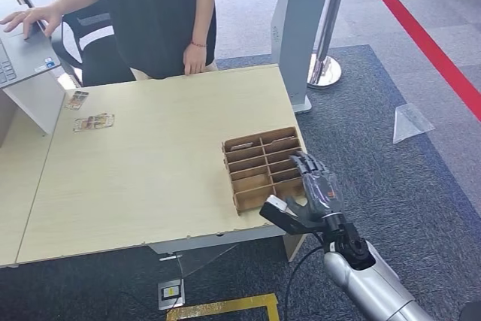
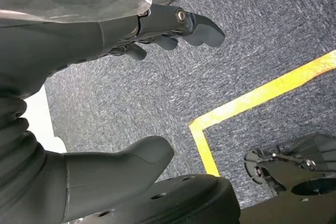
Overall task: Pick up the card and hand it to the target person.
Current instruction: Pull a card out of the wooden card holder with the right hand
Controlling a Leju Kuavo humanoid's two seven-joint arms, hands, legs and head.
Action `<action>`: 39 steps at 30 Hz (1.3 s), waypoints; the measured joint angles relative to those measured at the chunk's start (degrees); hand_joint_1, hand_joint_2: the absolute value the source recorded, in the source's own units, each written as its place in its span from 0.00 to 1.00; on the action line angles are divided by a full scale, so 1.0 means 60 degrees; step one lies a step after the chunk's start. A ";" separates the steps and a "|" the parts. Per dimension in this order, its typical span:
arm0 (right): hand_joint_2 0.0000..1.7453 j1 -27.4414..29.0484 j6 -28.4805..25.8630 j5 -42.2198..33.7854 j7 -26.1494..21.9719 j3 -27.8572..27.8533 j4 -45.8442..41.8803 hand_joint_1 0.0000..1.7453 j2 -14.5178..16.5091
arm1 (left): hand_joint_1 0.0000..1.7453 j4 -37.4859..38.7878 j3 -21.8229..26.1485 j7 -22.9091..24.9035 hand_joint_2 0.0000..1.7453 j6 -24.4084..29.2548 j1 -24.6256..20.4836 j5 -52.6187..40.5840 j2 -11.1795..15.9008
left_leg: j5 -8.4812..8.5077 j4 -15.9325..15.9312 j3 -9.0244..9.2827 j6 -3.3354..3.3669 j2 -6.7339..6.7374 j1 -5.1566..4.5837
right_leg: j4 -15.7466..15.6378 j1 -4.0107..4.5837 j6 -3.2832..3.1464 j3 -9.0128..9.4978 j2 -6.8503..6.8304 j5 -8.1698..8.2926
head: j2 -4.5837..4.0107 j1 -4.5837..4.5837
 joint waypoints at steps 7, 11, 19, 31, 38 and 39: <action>1.00 -0.0100 -0.0010 -0.0066 -0.0005 0.0065 0.0000 0.39 0.0000 | 0.00 0.0000 0.0000 0.0043 1.00 -0.0021 0.0000 -0.0004 -0.0010 | 0.0000 0.0000 0.0001 0.0000 0.0000 0.0000 | 0.0000 0.0000 0.0000 0.0000 0.0000 0.0000 | 0.0000 0.0001; 1.00 -0.0150 -0.0015 -0.0090 -0.0015 0.0108 0.0000 0.37 0.0000 | 0.00 0.0000 0.0000 0.0065 1.00 -0.0021 0.0000 -0.0004 -0.0014 | 0.0000 0.0000 0.0001 0.0000 0.0000 0.0000 | 0.0000 0.0000 0.0000 0.0000 0.0000 0.0000 | -0.0001 0.0001; 1.00 -0.0290 -0.0040 -0.0162 -0.0087 0.0188 0.0065 0.43 0.0000 | 0.00 0.0000 0.0000 0.0053 1.00 -0.0017 0.0001 0.0006 -0.0035 | 0.0000 0.0000 0.0001 0.0000 0.0001 0.0000 | 0.0000 0.0000 0.0000 0.0000 0.0001 0.0000 | 0.0001 0.0001; 1.00 -0.0584 -0.0073 -0.0167 -0.0185 0.0275 0.0311 0.48 0.0000 | 0.00 0.0000 0.0000 0.0036 1.00 0.0012 0.0002 0.0015 -0.0076 | 0.0000 0.0001 0.0001 0.0000 0.0001 0.0000 | 0.0000 0.0000 0.0000 -0.0001 0.0001 0.0000 | 0.0000 0.0001; 1.00 -0.0607 -0.0067 -0.0139 -0.0146 0.0300 0.0389 0.49 0.0000 | 0.00 0.0000 0.0000 0.0039 1.00 0.0014 0.0003 0.0014 -0.0112 | 0.0000 0.0001 0.0001 0.0000 0.0001 0.0000 | 0.0000 0.0000 0.0000 -0.0001 0.0001 0.0000 | 0.0000 0.0001; 1.00 -0.0607 -0.0063 -0.0133 -0.0128 0.0307 0.0396 0.49 0.0000 | 0.00 0.0000 0.0000 0.0039 1.00 0.0016 0.0003 0.0015 -0.0115 | 0.0000 0.0001 0.0001 0.0000 0.0001 0.0000 | 0.0000 0.0000 0.0000 -0.0001 0.0001 0.0000 | 0.0000 0.0001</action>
